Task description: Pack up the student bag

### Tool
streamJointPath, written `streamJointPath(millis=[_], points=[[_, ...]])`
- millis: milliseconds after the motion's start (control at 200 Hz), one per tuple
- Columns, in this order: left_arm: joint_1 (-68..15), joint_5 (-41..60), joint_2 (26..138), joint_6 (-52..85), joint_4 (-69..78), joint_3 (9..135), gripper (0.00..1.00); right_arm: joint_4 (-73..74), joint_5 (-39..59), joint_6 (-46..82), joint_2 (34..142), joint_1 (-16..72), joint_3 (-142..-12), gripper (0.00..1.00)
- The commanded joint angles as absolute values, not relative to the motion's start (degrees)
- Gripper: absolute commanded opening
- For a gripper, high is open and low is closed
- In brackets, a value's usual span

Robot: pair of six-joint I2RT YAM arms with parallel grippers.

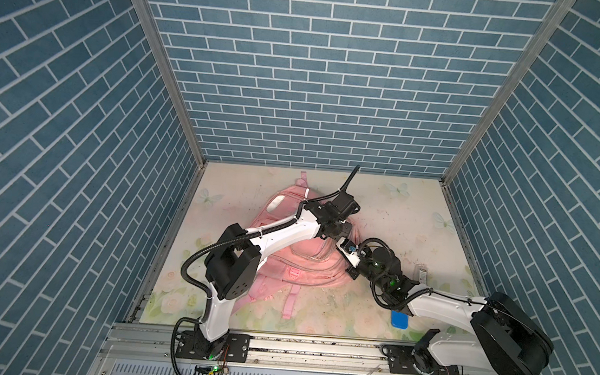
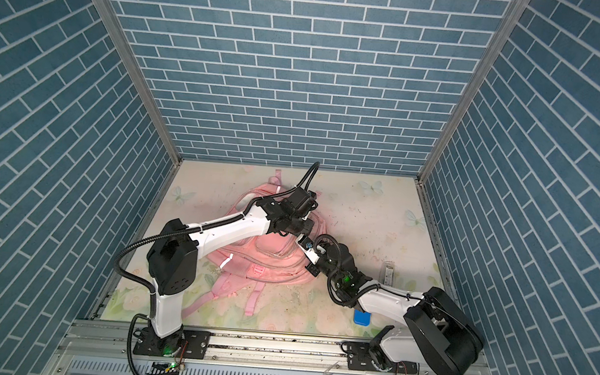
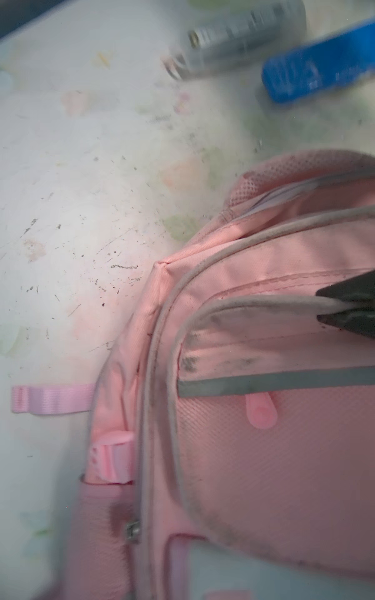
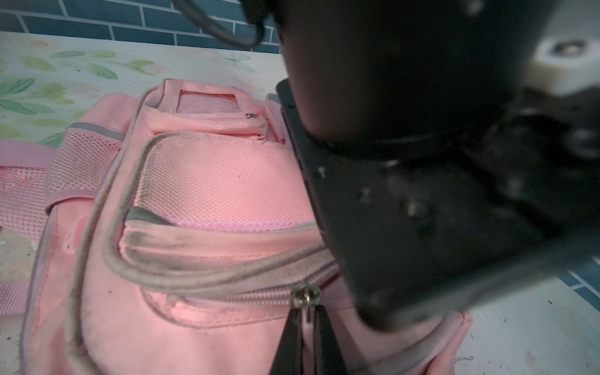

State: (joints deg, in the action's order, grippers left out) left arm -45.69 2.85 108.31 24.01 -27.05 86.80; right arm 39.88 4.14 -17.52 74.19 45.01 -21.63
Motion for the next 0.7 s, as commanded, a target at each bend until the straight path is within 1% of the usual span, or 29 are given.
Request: streamJointPath(millis=[0, 160, 270, 370, 470, 590, 695], points=[[-40.78, 9.22, 102.76, 34.72, -18.48, 80.13, 0.0, 41.42, 1.43, -19.26, 71.09, 43.75, -20.48, 0.0], [-39.36, 13.22, 100.55, 41.57, -9.91, 77.42, 0.0, 35.61, 6.67, -18.58, 68.72, 38.74, -23.09, 0.0], [-37.09, 17.27, 101.26, 48.4, -2.04, 75.07, 0.0, 27.47, 8.32, -20.04, 68.98, 36.59, -27.25, 0.0], [-35.2, 19.5, 102.37, 52.95, 2.71, 74.87, 0.0, 21.23, 9.9, -21.25, 69.37, 36.56, -30.31, 0.0], [-34.66, 19.1, 103.39, 53.24, 3.05, 77.45, 0.0, 18.73, 13.09, -20.77, 68.95, 36.56, -31.43, 0.0], [-34.59, 18.85, 103.45, 54.92, 5.62, 77.37, 0.0, 20.79, 12.83, -16.04, 66.89, 37.1, -30.21, 0.0], [-34.5, 17.75, 103.15, 56.56, 7.73, 76.0, 0.0, 20.88, 9.87, -15.19, 65.41, 40.59, -29.55, 0.0]])
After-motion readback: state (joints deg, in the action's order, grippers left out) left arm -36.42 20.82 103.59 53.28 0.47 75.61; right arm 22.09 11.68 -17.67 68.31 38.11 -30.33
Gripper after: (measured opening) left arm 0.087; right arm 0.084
